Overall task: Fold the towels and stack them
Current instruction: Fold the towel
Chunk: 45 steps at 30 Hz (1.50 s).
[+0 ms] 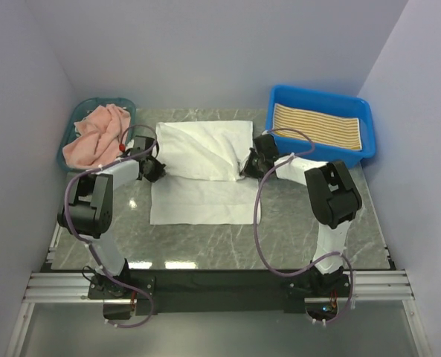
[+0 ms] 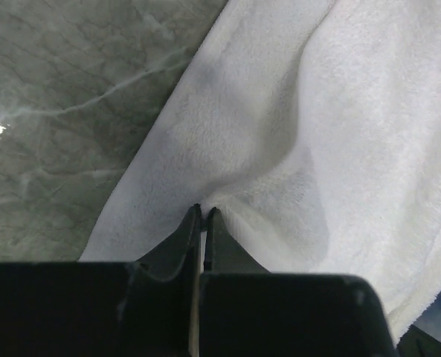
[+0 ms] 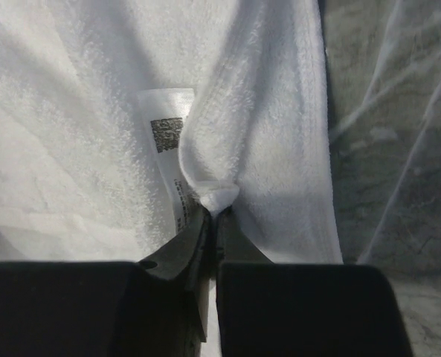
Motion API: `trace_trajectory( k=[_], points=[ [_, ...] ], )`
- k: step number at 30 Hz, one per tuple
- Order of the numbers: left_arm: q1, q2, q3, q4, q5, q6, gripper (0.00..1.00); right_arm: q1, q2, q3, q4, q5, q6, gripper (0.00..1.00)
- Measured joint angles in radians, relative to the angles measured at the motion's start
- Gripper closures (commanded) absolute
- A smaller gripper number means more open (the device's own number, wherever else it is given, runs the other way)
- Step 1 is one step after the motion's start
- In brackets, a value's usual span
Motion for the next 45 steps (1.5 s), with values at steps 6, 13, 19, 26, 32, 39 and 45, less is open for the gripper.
trace_trajectory(
  k=[6, 13, 19, 26, 32, 39, 45],
  points=[
    [0.002, -0.053, -0.058, -0.012, -0.003, 0.015, 1.0, -0.002, -0.008, 0.016, -0.034, 0.032, -0.014, 1.0],
    [-0.003, -0.18, -0.184, -0.014, 0.023, 0.014, 1.0, -0.008, -0.093, -0.077, -0.023, 0.064, -0.014, 1.0],
    [-0.009, -0.343, -0.27, -0.018, 0.026, 0.013, 1.0, -0.009, -0.209, -0.175, -0.005, 0.093, 0.01, 1.0],
    [-0.009, -0.447, -0.327, -0.046, 0.033, 0.011, 1.0, -0.009, -0.3, -0.257, 0.065, 0.119, 0.042, 1.0],
    [-0.004, -0.496, -0.28, -0.118, 0.03, 0.03, 1.0, -0.008, -0.327, -0.237, 0.023, 0.132, 0.039, 1.0],
    [0.087, -0.491, -0.017, -0.237, 0.034, 0.1, 1.0, -0.008, -0.346, 0.019, -0.092, 0.162, 0.0, 1.0],
    [0.101, -0.553, 0.107, -0.303, 0.054, 0.159, 1.0, 0.001, -0.497, 0.065, -0.141, 0.157, -0.021, 1.0]
  ],
)
